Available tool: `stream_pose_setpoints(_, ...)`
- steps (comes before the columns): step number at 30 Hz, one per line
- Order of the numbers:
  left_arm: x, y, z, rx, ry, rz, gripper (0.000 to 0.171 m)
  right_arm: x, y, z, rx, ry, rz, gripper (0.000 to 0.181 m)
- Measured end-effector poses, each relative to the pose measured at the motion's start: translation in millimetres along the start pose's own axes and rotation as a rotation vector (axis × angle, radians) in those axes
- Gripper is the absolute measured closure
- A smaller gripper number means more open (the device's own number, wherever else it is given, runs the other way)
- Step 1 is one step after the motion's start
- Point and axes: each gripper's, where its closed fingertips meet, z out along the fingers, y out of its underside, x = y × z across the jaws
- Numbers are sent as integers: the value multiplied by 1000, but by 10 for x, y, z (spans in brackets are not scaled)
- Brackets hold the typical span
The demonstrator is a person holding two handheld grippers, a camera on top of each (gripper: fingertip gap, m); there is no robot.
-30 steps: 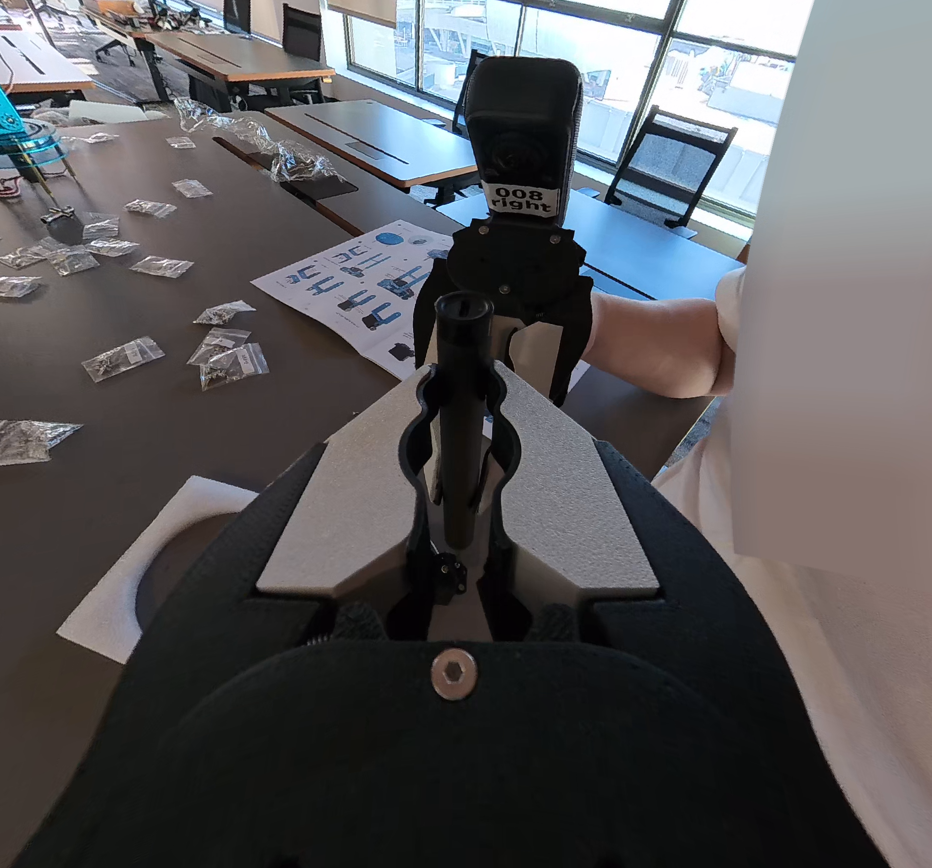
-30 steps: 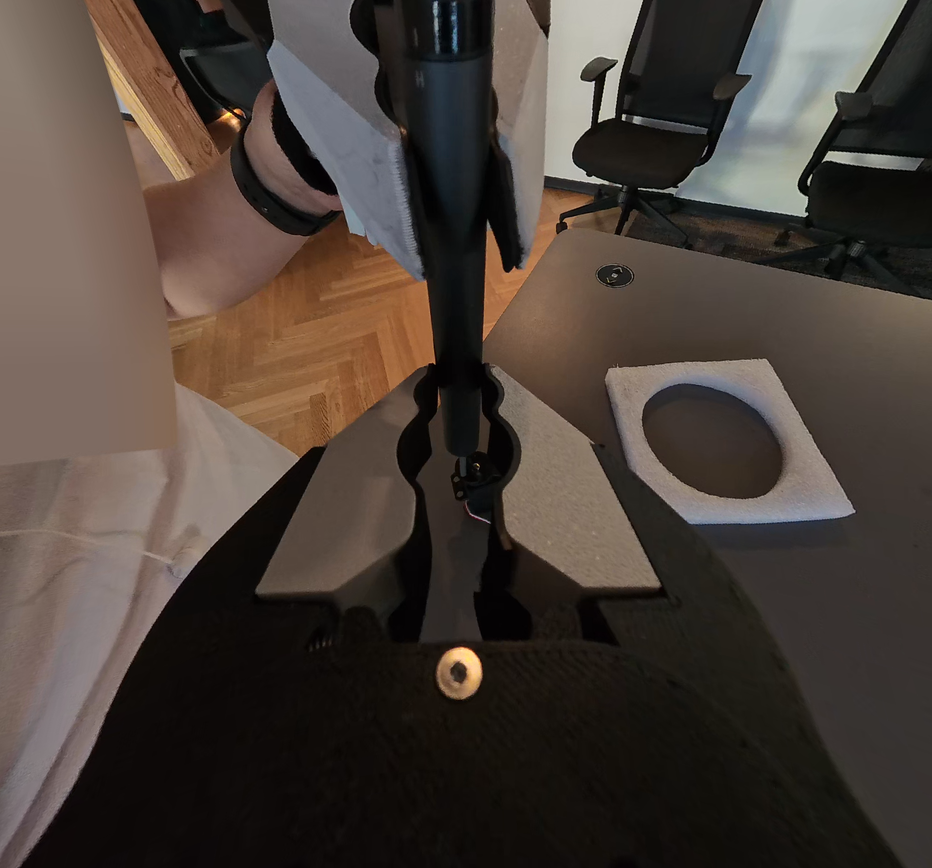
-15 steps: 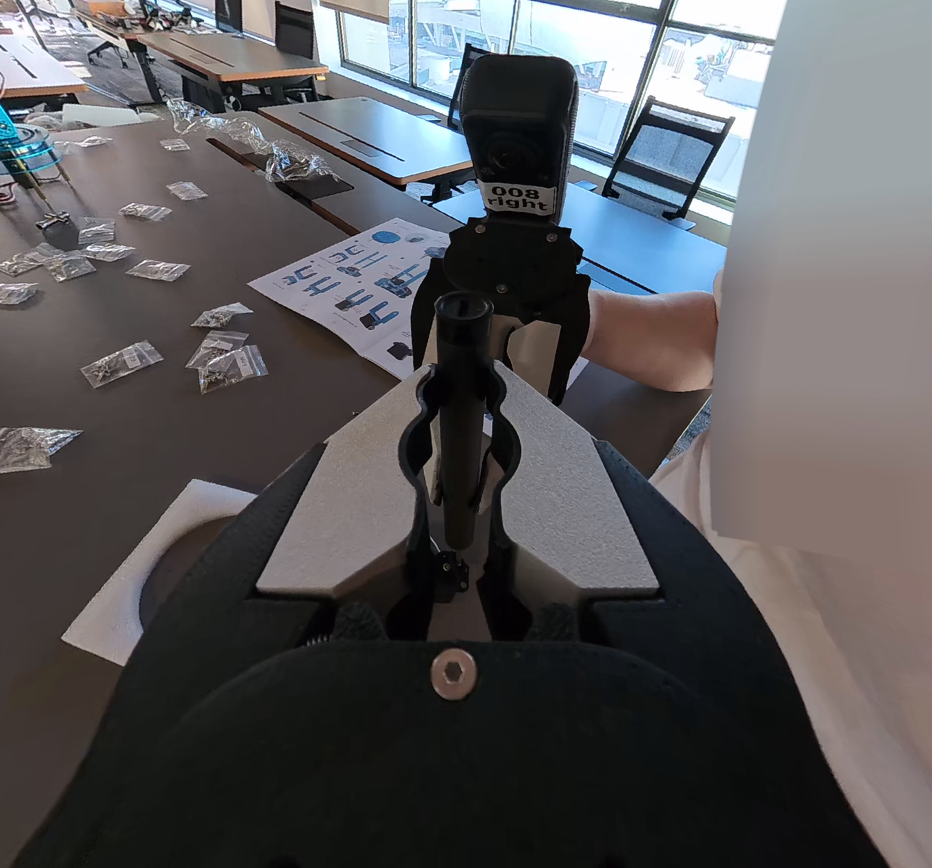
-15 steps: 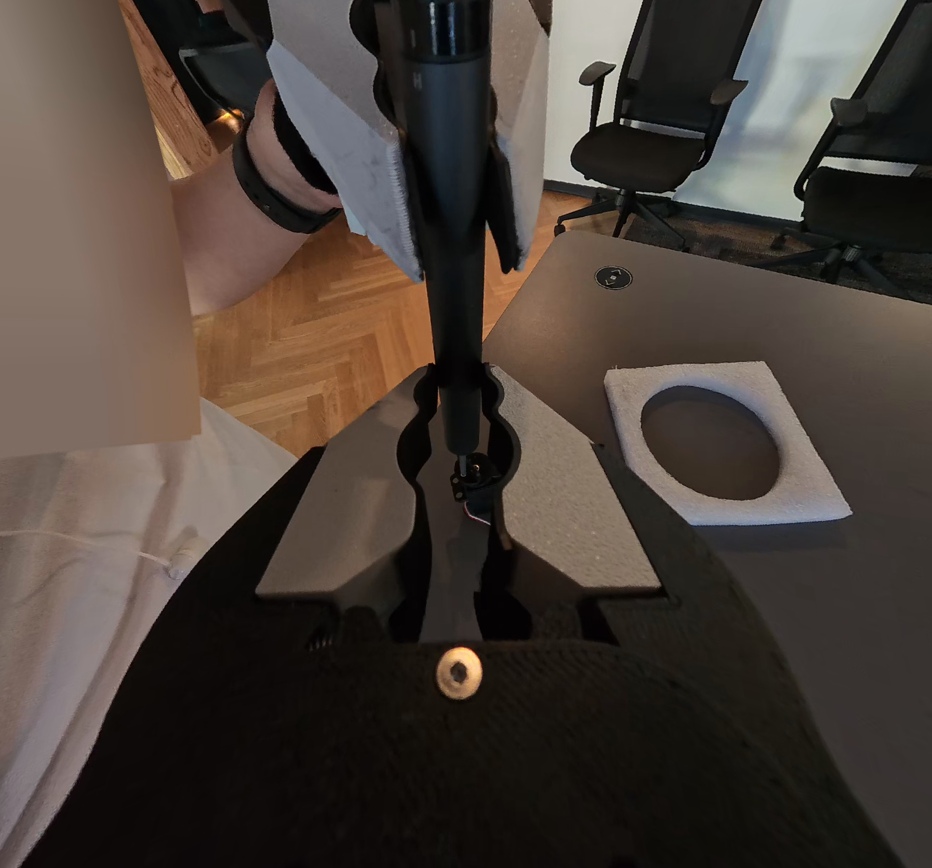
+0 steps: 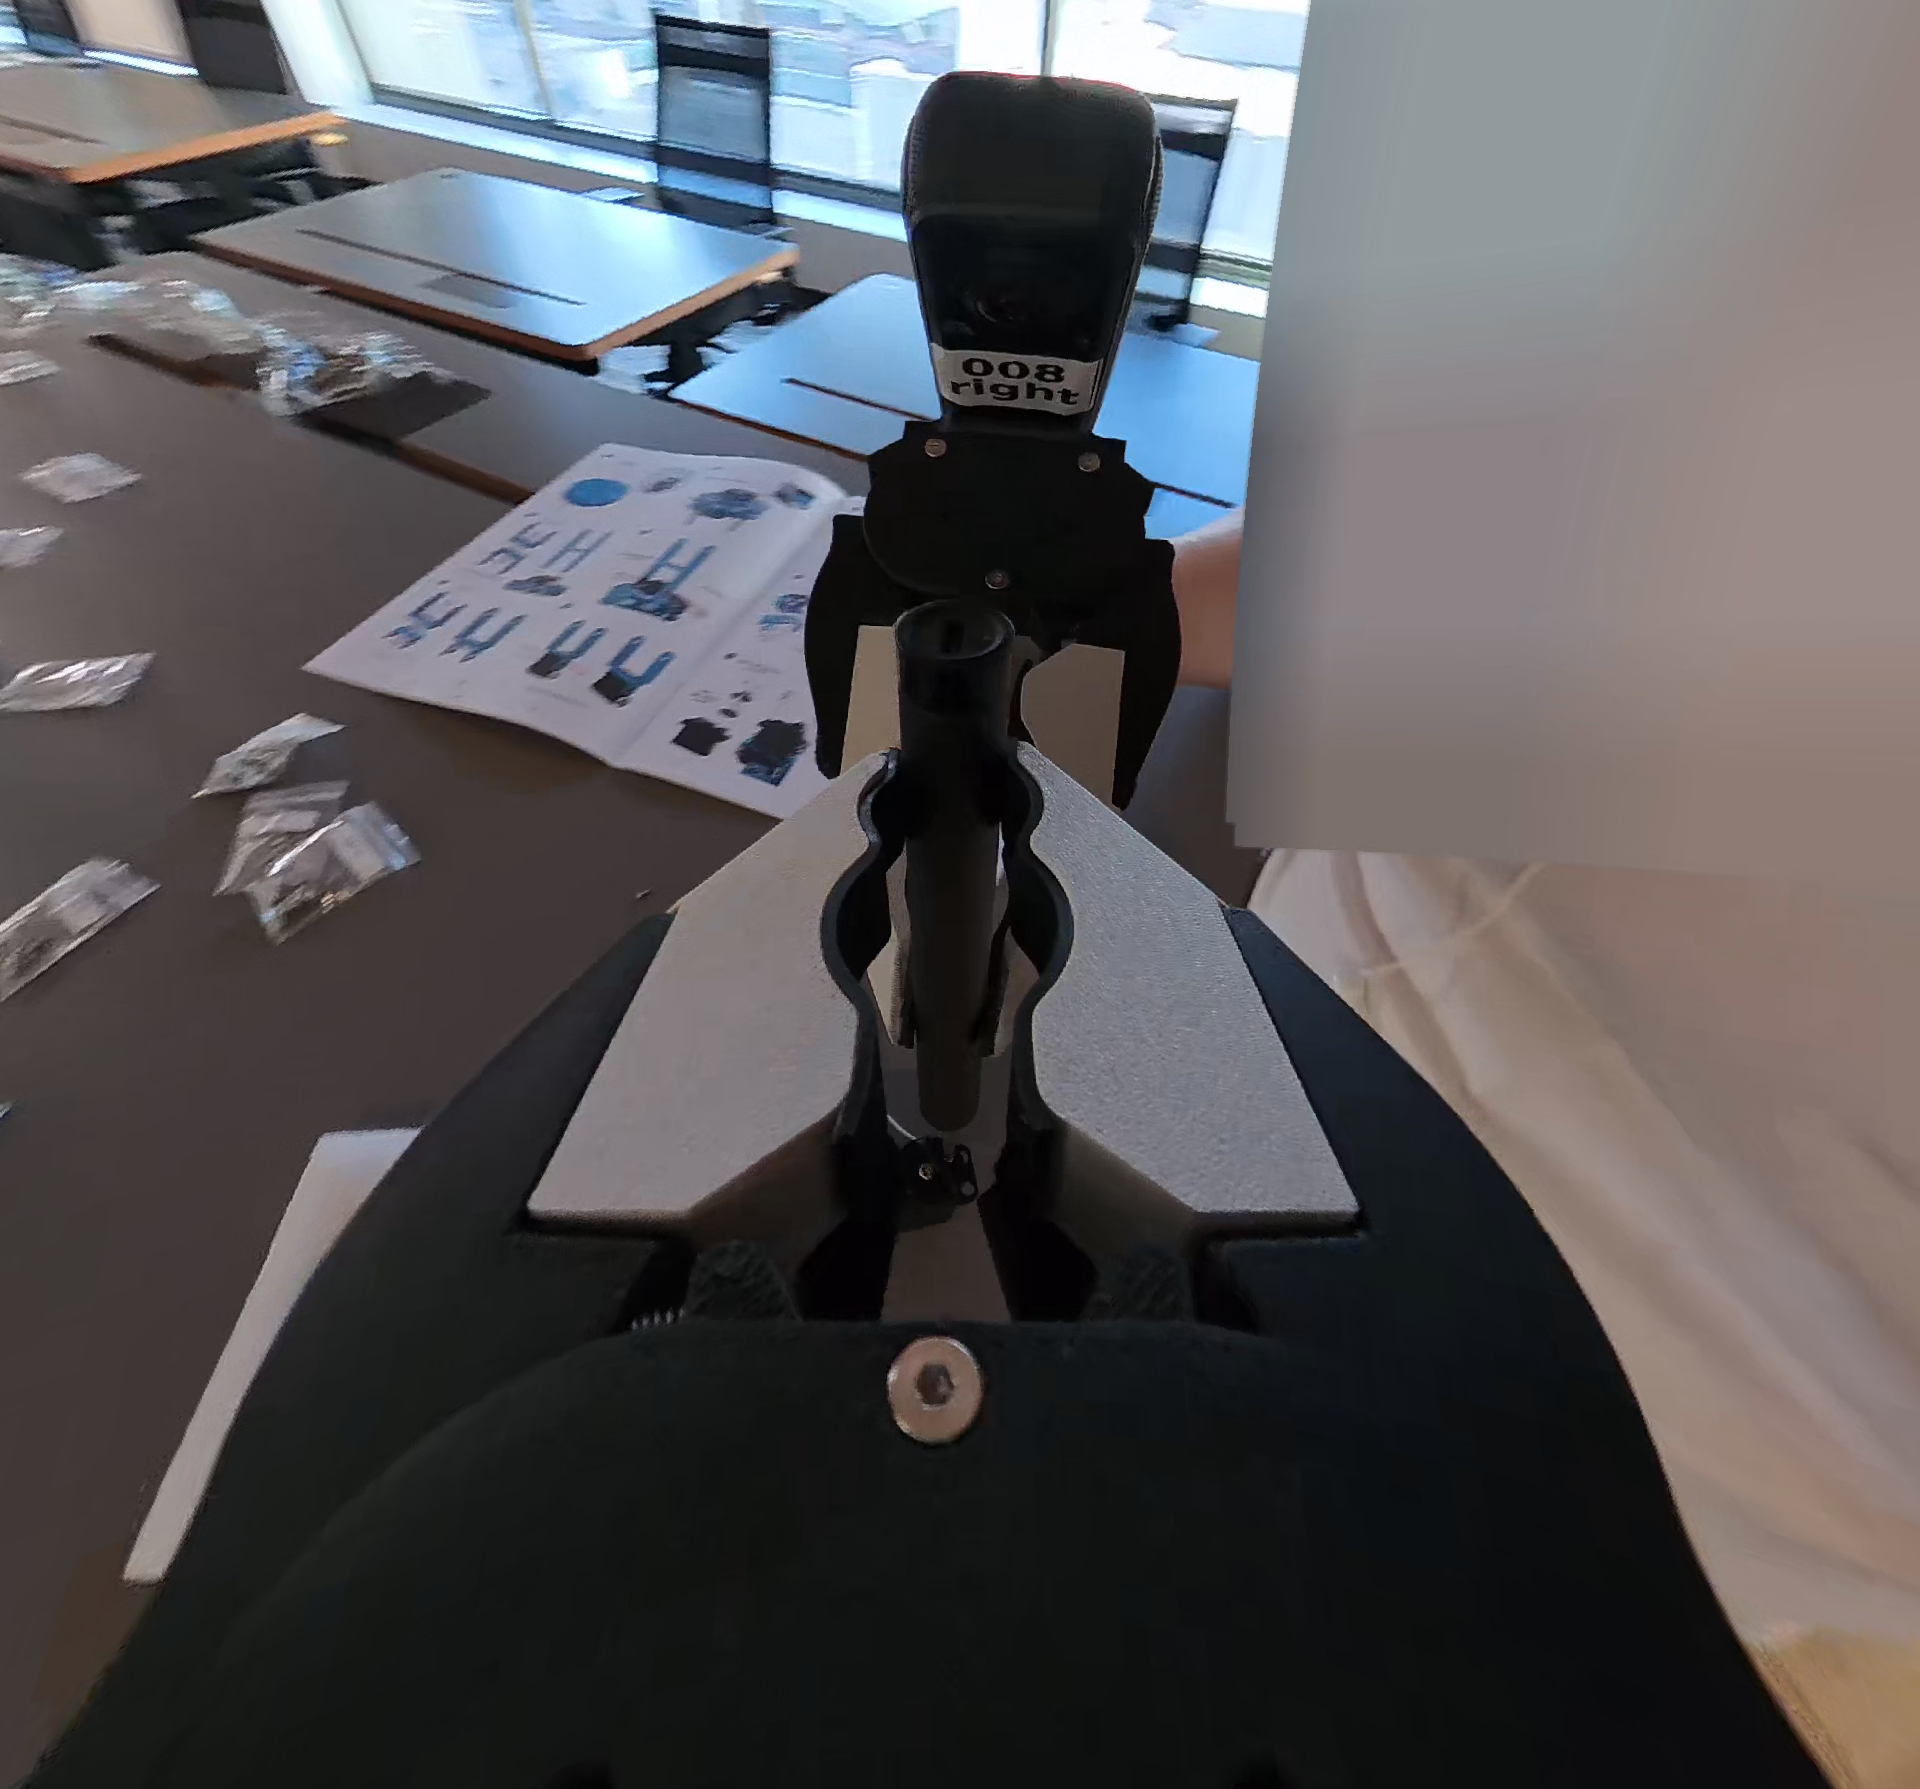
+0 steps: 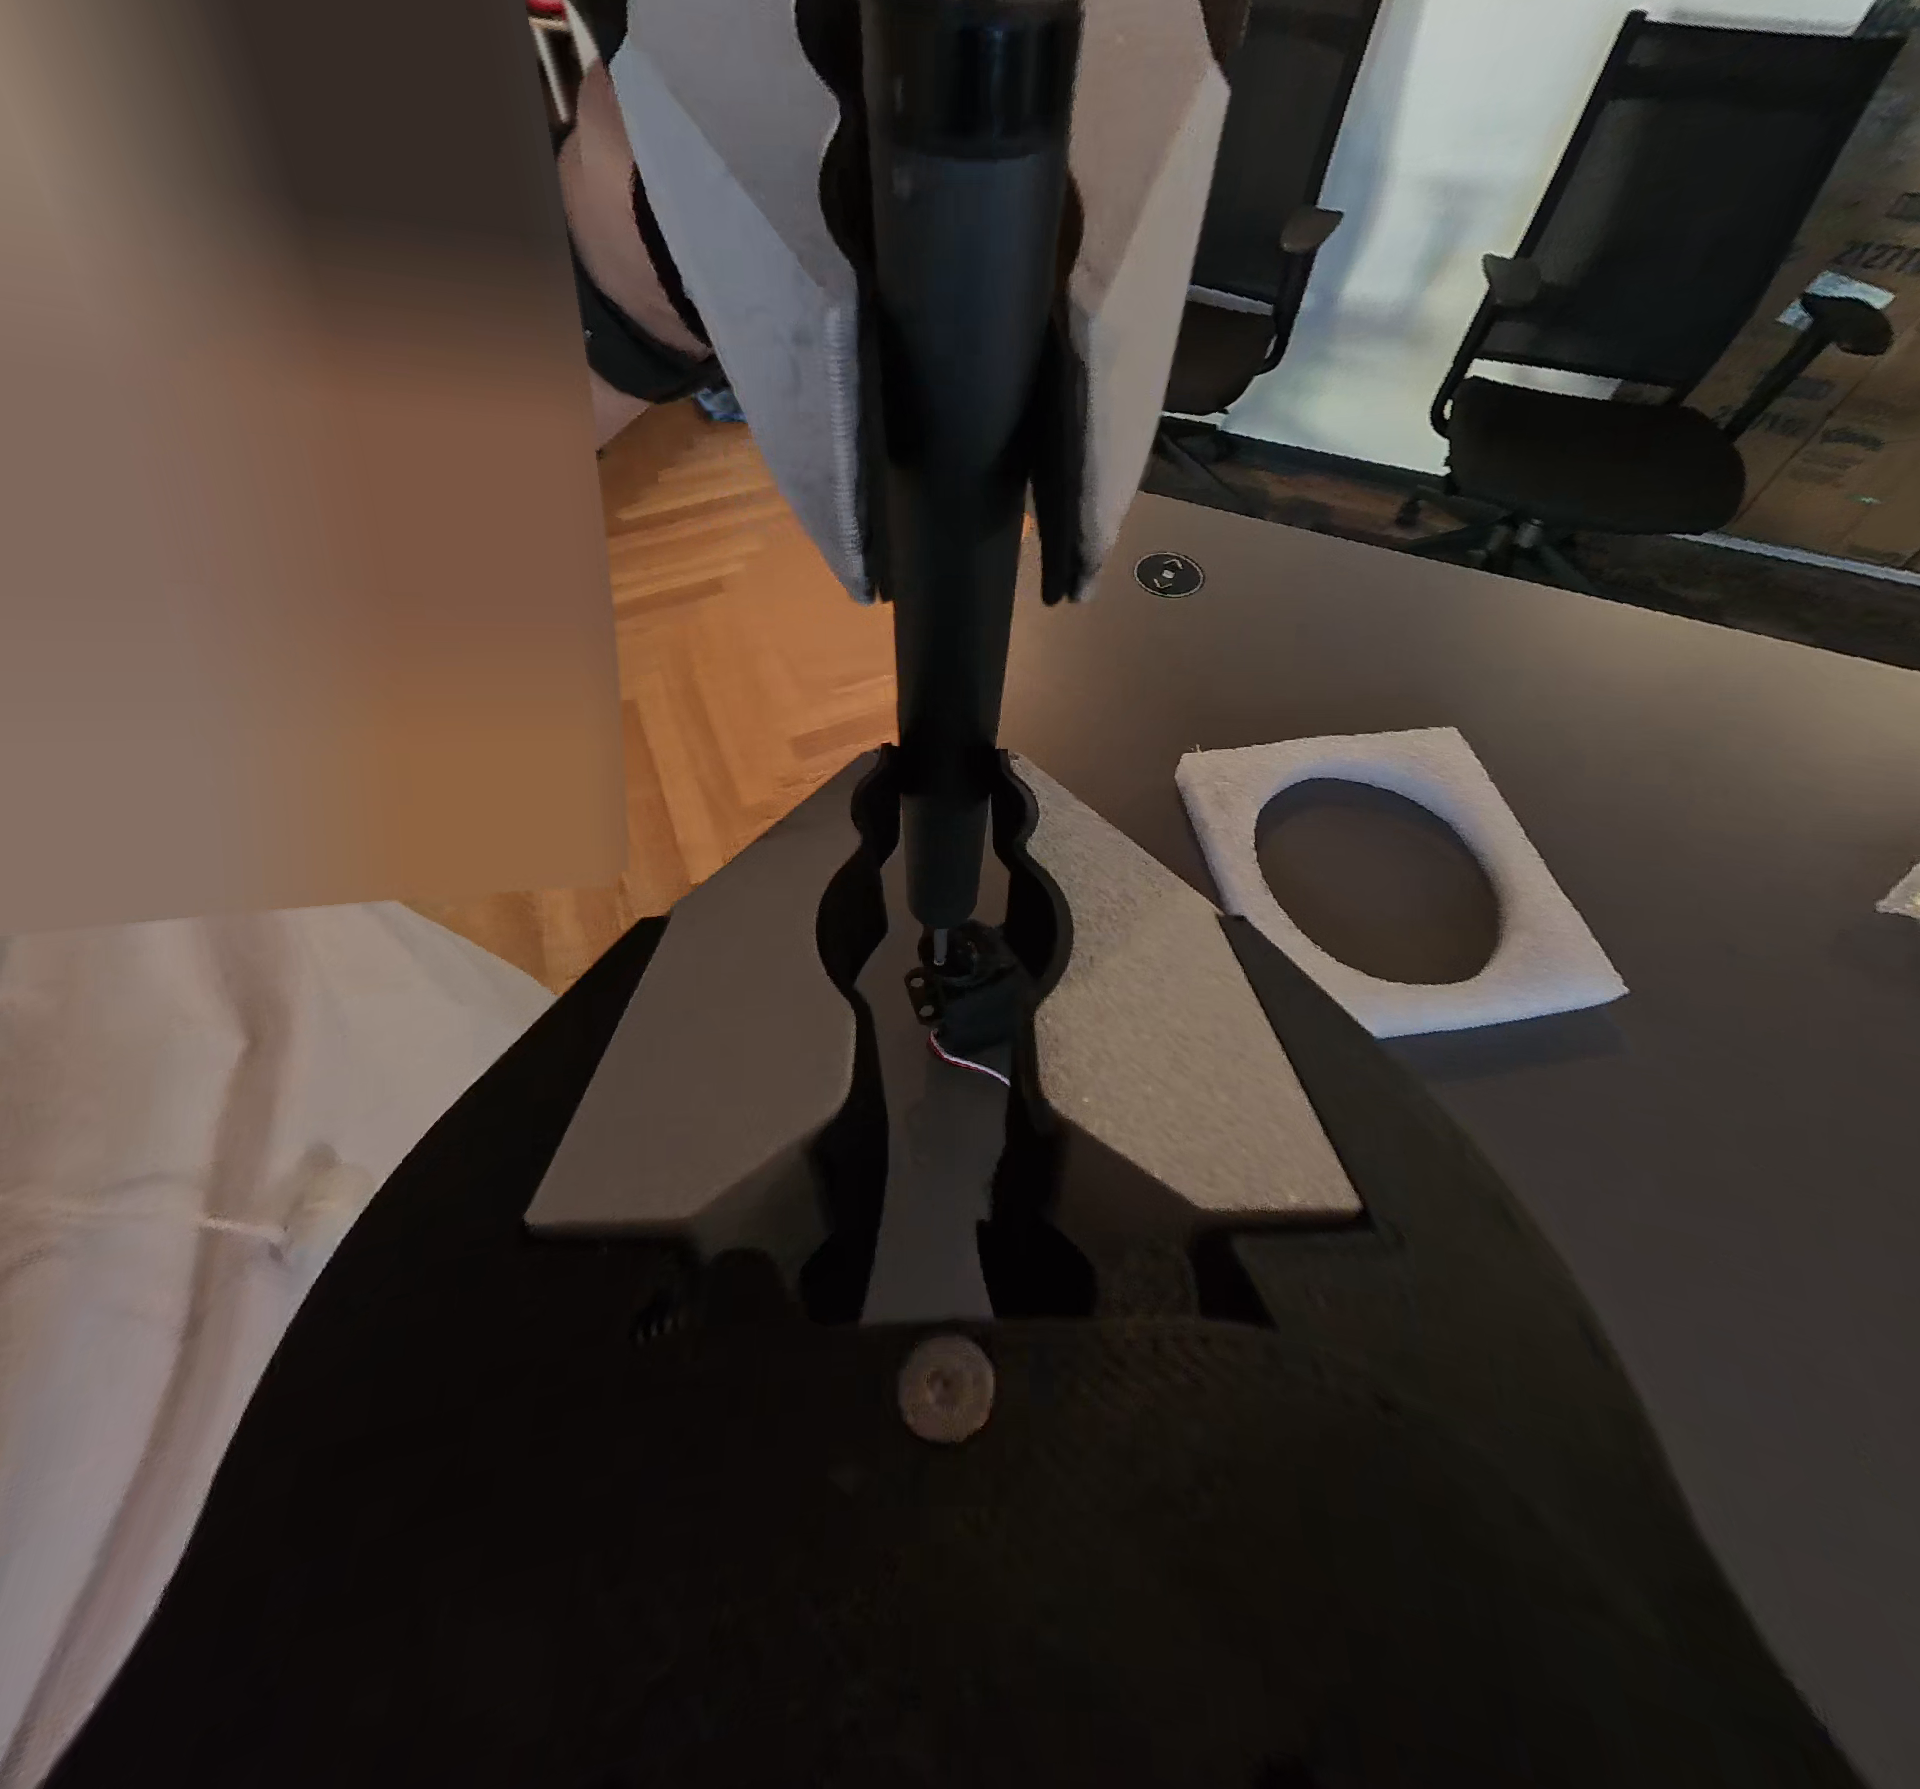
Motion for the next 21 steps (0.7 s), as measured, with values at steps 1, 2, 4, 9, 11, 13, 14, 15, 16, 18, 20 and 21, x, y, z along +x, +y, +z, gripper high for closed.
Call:
stream_pose_setpoints(1, 3, -3, -6, 3, 23, 2, 156, 5, 0, 1, -3, 14, 3, 165)
stream_pose_setpoints(2, 16, -10, -20, 8, 49, 2, 156, 7, -2, 2, -5, 26, 8, 165)
stream_pose_setpoints(4, 27, -12, -40, 14, 93, 8, 156, 12, -6, 8, -9, 54, 22, 165)
stream_pose_setpoints(9, 82, -13, -76, 22, 208, 49, 156, 9, -9, 13, -25, 144, 54, 165)
stream_pose_setpoints(11, 96, -10, -80, 15, 259, 65, 156, 13, -9, 9, -34, 185, 68, 165)
stream_pose_setpoints(13, 114, -8, -82, 5, 318, 76, 156, 18, -6, 3, -41, 227, 88, 165)
stream_pose_setpoints(14, 117, -8, -79, -2, 354, 83, 156, 17, -6, 2, -40, 248, 105, 165)
stream_pose_setpoints(15, 127, -6, -84, -9, 391, 90, 156, 11, -8, 6, -39, 265, 121, 165)
stream_pose_setpoints(16, 139, -4, -91, -14, 428, 97, 156, 6, -10, 12, -37, 284, 137, 165)
stream_pose_setpoints(18, 182, 7, -107, -21, 509, 109, 156, -16, -14, 37, -33, 313, 166, 165)
stream_pose_setpoints(20, 201, 61, -110, -37, 585, 112, 157, -46, 6, 84, -51, 331, 174, 164)
stream_pose_setpoints(21, 201, 98, -103, -46, 607, 113, 156, -44, 32, 106, -70, 351, 167, 164)
